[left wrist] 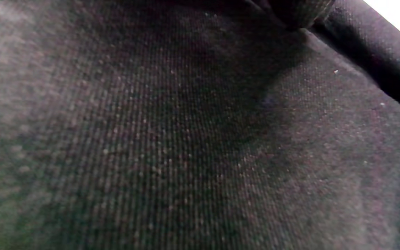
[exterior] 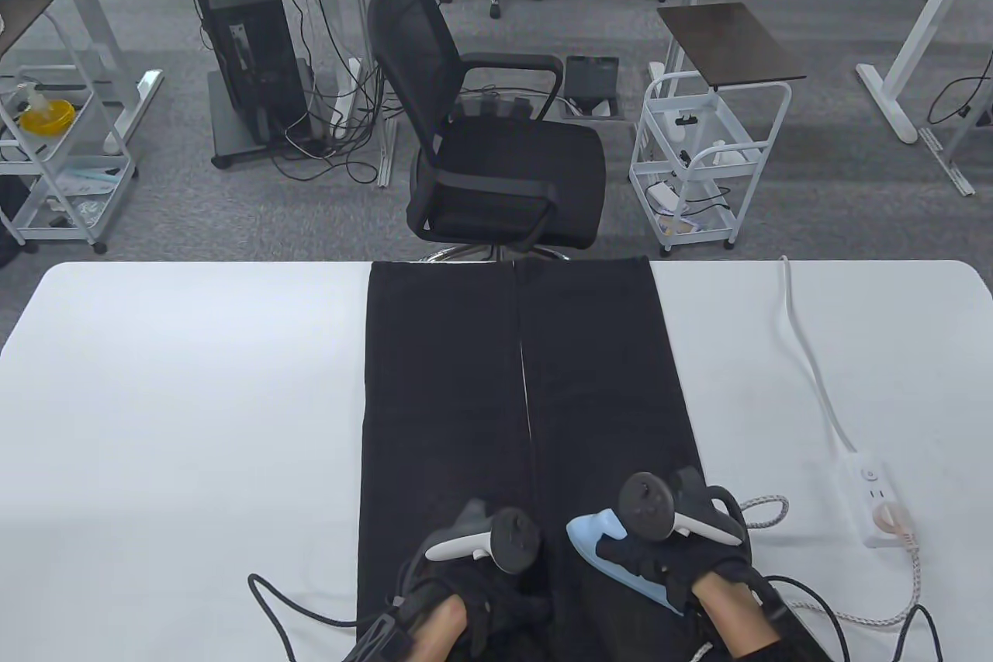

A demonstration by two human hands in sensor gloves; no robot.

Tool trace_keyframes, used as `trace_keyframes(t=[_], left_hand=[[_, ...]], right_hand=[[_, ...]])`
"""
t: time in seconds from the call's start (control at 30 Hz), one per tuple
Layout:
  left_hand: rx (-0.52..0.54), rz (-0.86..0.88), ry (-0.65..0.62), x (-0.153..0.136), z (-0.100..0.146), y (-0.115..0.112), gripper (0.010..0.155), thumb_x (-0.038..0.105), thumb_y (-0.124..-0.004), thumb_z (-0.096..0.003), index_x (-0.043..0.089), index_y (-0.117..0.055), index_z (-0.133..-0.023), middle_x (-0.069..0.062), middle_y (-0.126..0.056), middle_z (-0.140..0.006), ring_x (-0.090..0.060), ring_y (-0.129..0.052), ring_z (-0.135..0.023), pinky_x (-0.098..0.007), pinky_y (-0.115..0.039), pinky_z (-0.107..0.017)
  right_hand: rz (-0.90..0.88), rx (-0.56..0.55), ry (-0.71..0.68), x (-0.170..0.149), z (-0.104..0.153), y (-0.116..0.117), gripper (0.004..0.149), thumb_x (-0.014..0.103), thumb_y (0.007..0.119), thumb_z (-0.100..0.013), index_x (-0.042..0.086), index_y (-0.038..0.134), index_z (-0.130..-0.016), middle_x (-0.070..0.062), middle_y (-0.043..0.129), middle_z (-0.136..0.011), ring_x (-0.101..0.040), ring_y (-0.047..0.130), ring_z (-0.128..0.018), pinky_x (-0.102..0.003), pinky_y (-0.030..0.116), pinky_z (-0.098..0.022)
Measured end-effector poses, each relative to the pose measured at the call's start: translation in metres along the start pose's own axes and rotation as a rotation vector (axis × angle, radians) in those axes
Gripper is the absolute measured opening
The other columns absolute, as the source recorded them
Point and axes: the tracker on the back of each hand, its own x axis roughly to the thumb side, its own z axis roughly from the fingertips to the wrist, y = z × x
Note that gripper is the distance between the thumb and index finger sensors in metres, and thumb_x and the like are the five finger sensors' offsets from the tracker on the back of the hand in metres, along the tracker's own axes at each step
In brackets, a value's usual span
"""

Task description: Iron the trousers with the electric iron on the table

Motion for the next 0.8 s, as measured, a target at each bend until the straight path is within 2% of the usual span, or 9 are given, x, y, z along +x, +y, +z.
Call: trace_keyframes(t=[0.17, 0.3, 0.43, 0.5, 0.6, 0.67, 0.7, 0.8], left_hand=[[0.012, -0.011, 0.005, 0.001, 0.001, 0.0, 0.099, 0.058, -0.063, -0.0648, 0.012, 0.012, -0.11, -0.024, 0.027, -0.105, -0.053, 0.025, -0.09, -0.081, -0.002, -0.053], [0.014, -0.033, 0.028, -0.001, 0.005, 0.007, 0.094, 0.058, -0.063, -0.065, 0.016, 0.005, -0.113, -0.021, 0.02, -0.11, -0.05, 0.017, -0.096, -0.08, -0.008, -0.059], [0.086, 0.04, -0.007, -0.007, 0.018, 0.019, 0.085, 0.055, -0.065, -0.0647, 0.012, -0.016, -0.119, -0.021, 0.0, -0.118, -0.05, -0.001, -0.104, -0.08, -0.02, -0.063], [0.07, 0.086, -0.024, -0.013, 0.028, 0.027, 0.076, 0.047, -0.067, -0.0658, 0.013, -0.025, -0.119, -0.02, -0.001, -0.119, -0.054, -0.005, -0.104, -0.08, -0.02, -0.063], [0.138, 0.071, -0.018, -0.034, 0.054, 0.045, 0.07, 0.041, -0.069, -0.0657, 0.013, -0.032, -0.119, -0.018, -0.007, -0.12, -0.055, -0.006, -0.104, -0.08, -0.021, -0.063], [0.222, 0.077, 0.034, -0.059, 0.079, 0.055, 0.07, 0.04, -0.07, -0.0655, 0.012, -0.033, -0.119, -0.019, -0.009, -0.12, -0.056, -0.01, -0.104, -0.08, -0.022, -0.063], [0.236, 0.083, 0.044, -0.064, 0.082, 0.056, 0.07, 0.04, -0.07, -0.0654, 0.012, -0.034, -0.119, -0.019, -0.01, -0.12, -0.056, -0.01, -0.104, -0.08, -0.022, -0.063], [0.305, 0.086, 0.122, -0.101, 0.104, 0.054, 0.073, 0.041, -0.073, -0.065, 0.013, -0.033, -0.119, -0.018, -0.008, -0.121, -0.057, -0.005, -0.103, -0.081, -0.02, -0.062]], right_hand=[[0.009, -0.019, -0.011, 0.004, 0.017, 0.007, 0.055, 0.051, 0.08, -0.059, 0.008, 0.067, -0.09, 0.01, 0.09, -0.049, -0.008, 0.097, -0.033, -0.045, 0.088, -0.038], [0.003, -0.067, -0.005, 0.003, 0.021, 0.007, 0.057, 0.051, 0.081, -0.058, 0.007, 0.068, -0.091, 0.009, 0.091, -0.05, -0.009, 0.098, -0.033, -0.046, 0.088, -0.038], [-0.032, -0.113, 0.034, 0.0, 0.029, 0.005, 0.056, 0.051, 0.081, -0.058, 0.007, 0.068, -0.091, 0.008, 0.092, -0.049, -0.009, 0.098, -0.032, -0.047, 0.088, -0.038], [-0.067, -0.132, 0.033, 0.001, 0.033, 0.001, 0.056, 0.05, 0.081, -0.058, 0.006, 0.068, -0.091, 0.007, 0.092, -0.049, -0.01, 0.098, -0.032, -0.047, 0.088, -0.038], [-0.117, -0.177, -0.011, 0.013, 0.046, -0.016, 0.056, 0.05, 0.081, -0.058, 0.006, 0.068, -0.091, 0.007, 0.092, -0.049, -0.01, 0.099, -0.031, -0.047, 0.089, -0.037], [-0.135, -0.226, -0.077, 0.033, 0.058, -0.033, 0.057, 0.05, 0.081, -0.058, 0.006, 0.068, -0.091, 0.007, 0.092, -0.049, -0.01, 0.099, -0.031, -0.047, 0.088, -0.037], [-0.139, -0.231, -0.094, 0.038, 0.059, -0.036, 0.057, 0.05, 0.081, -0.058, 0.006, 0.068, -0.091, 0.007, 0.092, -0.049, -0.01, 0.099, -0.031, -0.047, 0.089, -0.037], [-0.148, -0.215, -0.231, 0.085, 0.061, -0.048, 0.057, 0.05, 0.08, -0.059, 0.006, 0.068, -0.092, 0.007, 0.092, -0.05, -0.01, 0.099, -0.032, -0.047, 0.088, -0.038]])
